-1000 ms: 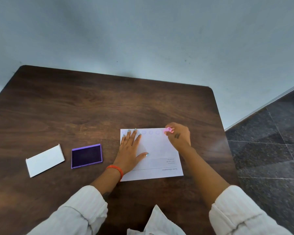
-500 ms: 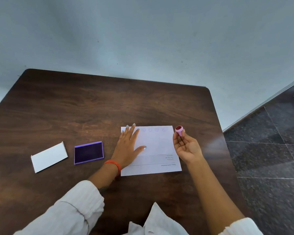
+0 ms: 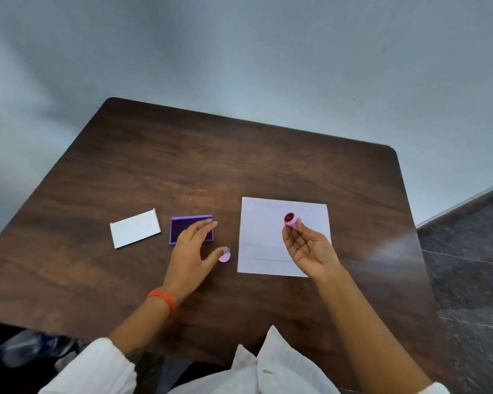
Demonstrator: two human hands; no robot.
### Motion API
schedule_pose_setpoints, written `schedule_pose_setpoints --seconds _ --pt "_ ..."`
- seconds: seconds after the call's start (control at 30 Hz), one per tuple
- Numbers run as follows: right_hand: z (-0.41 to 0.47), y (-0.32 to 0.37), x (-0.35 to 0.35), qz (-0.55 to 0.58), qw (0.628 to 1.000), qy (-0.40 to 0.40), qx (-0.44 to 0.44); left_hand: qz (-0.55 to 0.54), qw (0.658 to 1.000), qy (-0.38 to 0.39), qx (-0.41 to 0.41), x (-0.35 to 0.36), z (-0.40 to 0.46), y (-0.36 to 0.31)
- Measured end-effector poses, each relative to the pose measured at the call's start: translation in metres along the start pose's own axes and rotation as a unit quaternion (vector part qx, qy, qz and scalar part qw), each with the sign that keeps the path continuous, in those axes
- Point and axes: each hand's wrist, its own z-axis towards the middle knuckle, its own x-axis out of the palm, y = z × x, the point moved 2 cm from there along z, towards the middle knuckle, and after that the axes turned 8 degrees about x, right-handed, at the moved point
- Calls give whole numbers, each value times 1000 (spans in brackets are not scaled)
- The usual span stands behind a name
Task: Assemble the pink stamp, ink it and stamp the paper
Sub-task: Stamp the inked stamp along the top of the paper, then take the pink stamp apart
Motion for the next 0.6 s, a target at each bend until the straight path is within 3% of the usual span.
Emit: schedule_pose_setpoints --seconds 0.17,0.37,0.6 --pt "10 -34 19 -135 991 -1 1 -5 999 19 -33 9 -24 15" --pt "23 -63 33 -324 944 -52 -23 3 997 45 -61 21 -19 16" --pt "29 -76 34 -405 912 -63 -34 16 996 56 -64 28 -10 15"
